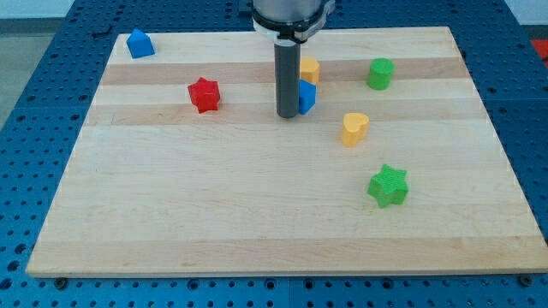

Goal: Move the blue cube towards the bottom of green circle

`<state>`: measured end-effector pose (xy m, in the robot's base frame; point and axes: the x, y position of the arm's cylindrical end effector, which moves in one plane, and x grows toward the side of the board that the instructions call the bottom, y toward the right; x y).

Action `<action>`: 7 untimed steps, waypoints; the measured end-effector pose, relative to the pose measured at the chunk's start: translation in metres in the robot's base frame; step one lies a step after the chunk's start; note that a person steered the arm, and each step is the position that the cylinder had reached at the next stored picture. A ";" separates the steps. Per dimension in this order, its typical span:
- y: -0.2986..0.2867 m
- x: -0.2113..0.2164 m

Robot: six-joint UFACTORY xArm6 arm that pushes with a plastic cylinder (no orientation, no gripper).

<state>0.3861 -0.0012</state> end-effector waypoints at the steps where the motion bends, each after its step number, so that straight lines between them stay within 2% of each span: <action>1: -0.020 0.000; 2: -0.026 -0.014; 5: 0.082 -0.033; 7: 0.082 -0.033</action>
